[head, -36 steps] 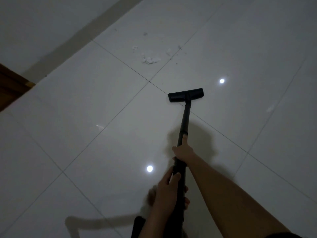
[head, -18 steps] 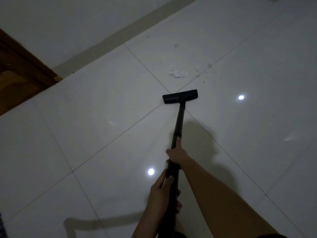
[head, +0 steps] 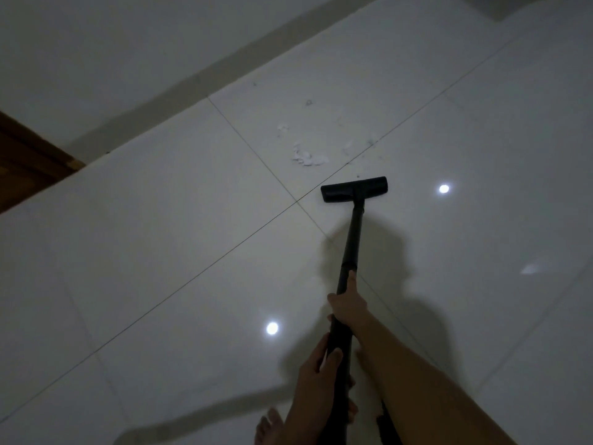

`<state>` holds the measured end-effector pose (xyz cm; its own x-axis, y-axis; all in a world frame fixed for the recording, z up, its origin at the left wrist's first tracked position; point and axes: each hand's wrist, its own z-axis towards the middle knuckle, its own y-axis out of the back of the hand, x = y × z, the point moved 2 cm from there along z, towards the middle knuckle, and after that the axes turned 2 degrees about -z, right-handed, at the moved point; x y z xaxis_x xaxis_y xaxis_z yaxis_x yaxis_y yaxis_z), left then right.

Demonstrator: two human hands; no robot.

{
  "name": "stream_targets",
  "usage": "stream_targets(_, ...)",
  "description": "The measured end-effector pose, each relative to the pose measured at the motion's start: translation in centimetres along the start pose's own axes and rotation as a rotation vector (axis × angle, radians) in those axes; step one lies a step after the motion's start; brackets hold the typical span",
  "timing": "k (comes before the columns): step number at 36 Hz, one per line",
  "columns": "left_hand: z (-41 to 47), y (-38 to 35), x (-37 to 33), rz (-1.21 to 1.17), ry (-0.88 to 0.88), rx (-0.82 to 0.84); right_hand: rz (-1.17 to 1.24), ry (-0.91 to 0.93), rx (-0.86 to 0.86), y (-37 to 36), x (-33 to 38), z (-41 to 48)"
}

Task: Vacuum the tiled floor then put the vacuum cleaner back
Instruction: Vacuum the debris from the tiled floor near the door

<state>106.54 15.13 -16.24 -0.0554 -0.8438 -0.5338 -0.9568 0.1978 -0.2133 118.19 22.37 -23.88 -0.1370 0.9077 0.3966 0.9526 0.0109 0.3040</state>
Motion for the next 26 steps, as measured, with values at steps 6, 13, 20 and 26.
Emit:
stream_targets(6,3.5,-5.9,-2.6,-0.065,-0.010,-0.061,-0.100,0.058,0.028,5.7,2.0,3.3)
stream_targets(13,7.6,-10.9,-5.9,-0.058,-0.026,-0.089,-0.215,0.058,0.052,11.1,5.3,6.6)
stream_targets(20,11.0,-13.6,-8.4,-0.066,-0.038,-0.085,-0.218,0.030,0.058,14.3,8.2,9.9)
stream_targets(26,13.2,-13.8,-10.8,-0.059,-0.081,-0.113,-0.142,0.035,0.055,14.6,10.1,12.6)
